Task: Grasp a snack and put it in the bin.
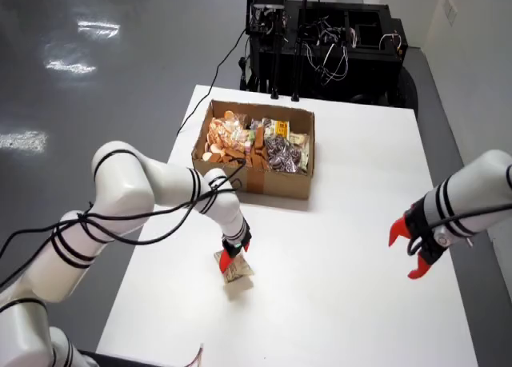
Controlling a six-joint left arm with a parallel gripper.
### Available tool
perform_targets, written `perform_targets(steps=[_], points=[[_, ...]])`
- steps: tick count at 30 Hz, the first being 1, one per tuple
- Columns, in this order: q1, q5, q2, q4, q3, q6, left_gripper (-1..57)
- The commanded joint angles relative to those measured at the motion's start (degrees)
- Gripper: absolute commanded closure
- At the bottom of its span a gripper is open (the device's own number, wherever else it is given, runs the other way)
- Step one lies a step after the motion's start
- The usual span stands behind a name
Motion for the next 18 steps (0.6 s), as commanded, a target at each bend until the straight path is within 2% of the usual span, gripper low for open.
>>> perform_targets(steps=[1, 10, 18], points=[[0.0, 0.0, 1.2, 0.0, -0.7, 0.2, 5.0], [0.0, -1.0, 3.2, 0.1, -1.6, -0.1, 7.0], [0.1, -1.0, 3.5, 0.0, -1.9, -0.2, 15.8]])
